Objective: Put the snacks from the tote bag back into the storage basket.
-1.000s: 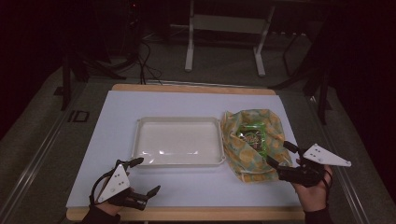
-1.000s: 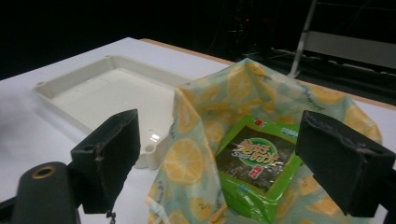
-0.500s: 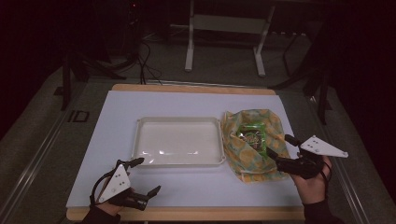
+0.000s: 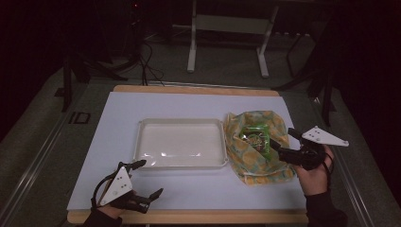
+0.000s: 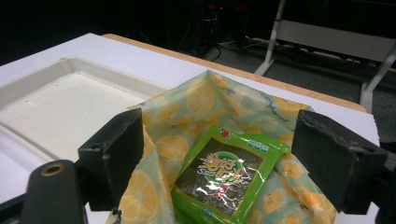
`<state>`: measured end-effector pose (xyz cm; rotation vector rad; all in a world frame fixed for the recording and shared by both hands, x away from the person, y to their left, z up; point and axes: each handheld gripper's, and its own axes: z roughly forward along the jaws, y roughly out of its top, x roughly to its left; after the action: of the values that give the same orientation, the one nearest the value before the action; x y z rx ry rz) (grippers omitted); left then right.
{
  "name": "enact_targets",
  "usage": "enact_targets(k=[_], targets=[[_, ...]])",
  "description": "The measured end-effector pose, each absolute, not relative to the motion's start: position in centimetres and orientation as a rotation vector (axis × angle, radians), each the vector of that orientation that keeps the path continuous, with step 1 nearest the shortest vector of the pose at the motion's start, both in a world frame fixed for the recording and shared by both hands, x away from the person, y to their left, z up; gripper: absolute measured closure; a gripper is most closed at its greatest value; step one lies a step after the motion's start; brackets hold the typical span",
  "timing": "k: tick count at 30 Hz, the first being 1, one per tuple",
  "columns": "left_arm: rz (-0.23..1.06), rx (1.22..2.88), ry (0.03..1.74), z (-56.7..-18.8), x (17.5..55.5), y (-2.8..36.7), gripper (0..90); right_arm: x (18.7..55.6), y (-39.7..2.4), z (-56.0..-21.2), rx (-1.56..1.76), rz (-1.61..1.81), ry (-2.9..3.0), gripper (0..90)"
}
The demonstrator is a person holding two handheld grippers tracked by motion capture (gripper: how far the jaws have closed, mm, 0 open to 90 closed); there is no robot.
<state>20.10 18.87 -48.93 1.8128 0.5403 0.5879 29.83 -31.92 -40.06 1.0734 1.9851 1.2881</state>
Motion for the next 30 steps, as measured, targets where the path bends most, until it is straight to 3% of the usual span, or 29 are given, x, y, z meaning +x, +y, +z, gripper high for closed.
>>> enact_targets(k=[30], targets=[[0.573,1.832,0.539,-49.1,20.3,18.7,0.8,35.1,-32.2,-42.0,1.323,1.149,2.021,24.8]])
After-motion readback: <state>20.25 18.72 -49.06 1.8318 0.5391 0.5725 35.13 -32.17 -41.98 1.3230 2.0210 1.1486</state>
